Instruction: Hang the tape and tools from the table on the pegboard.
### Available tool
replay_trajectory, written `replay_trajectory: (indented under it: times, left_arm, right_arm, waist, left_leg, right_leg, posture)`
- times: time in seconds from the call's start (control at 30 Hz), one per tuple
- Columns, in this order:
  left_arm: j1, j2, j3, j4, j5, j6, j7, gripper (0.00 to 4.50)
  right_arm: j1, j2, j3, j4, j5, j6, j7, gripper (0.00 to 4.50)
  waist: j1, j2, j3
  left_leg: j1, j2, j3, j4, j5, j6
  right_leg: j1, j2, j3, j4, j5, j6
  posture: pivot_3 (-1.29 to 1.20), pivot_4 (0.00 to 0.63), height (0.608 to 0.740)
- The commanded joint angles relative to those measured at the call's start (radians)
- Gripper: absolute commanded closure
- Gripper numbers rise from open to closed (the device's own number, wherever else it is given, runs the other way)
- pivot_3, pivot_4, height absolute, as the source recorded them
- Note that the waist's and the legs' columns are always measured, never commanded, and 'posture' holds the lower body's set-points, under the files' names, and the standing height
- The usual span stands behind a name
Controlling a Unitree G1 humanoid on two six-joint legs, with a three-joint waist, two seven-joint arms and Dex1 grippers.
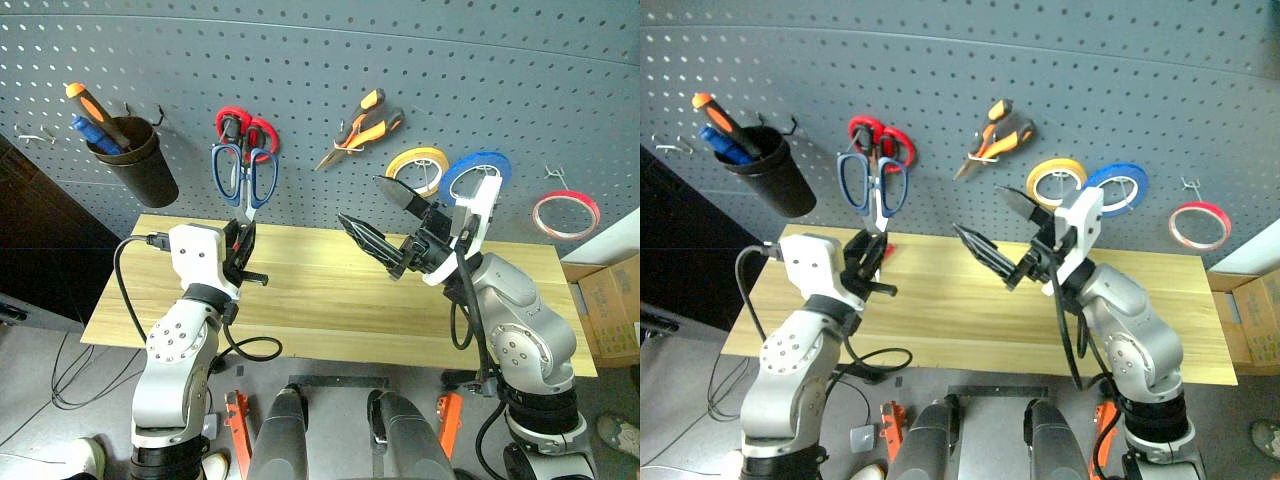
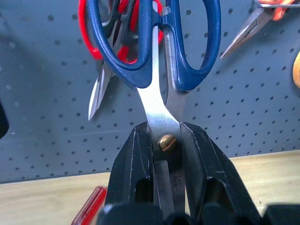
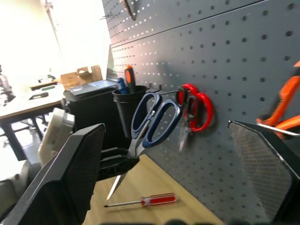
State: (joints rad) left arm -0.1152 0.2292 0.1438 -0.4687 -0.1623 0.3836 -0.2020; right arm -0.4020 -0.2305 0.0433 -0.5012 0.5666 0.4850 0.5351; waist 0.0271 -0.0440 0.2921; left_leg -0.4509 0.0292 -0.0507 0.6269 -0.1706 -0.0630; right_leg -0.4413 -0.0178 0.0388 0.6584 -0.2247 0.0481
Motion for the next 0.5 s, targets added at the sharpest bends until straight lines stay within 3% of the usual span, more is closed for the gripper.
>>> replay_trajectory:
  times: [0.03,0.5]
  left_arm:
    - [-0.004,-0.005,0.003,-0.016,0.001,-0.046,0.009,3.96]
    - [0.048,-0.022,-0.007,-0.109,0.002,-0.036,0.04,3.96]
  right_arm:
    - [-0.015,0.005,0.003,-0.026,-0.009,-0.037,-0.011,0.0]
    - [-0.009,0.007,0.008,-0.009,-0.04,-0.07,-0.018,0.0]
  waist:
    - [-0.002,0.0,-0.002]
    - [-0.001,0.001,-0.014]
  left_leg:
    - [0.0,0.0,0.0,0.0,0.0,0.0]
    - [0.002,0.0,0.0,0.001,0.0,0.0]
  right_leg:
    - [0.0,0.0,0.0,0.0,0.0,0.0]
    - [0.001,0.0,0.0,0.002,0.0,-0.001]
  posture:
    - [0.14,0.197,0.74]
    - [0.15,0.195,0.74]
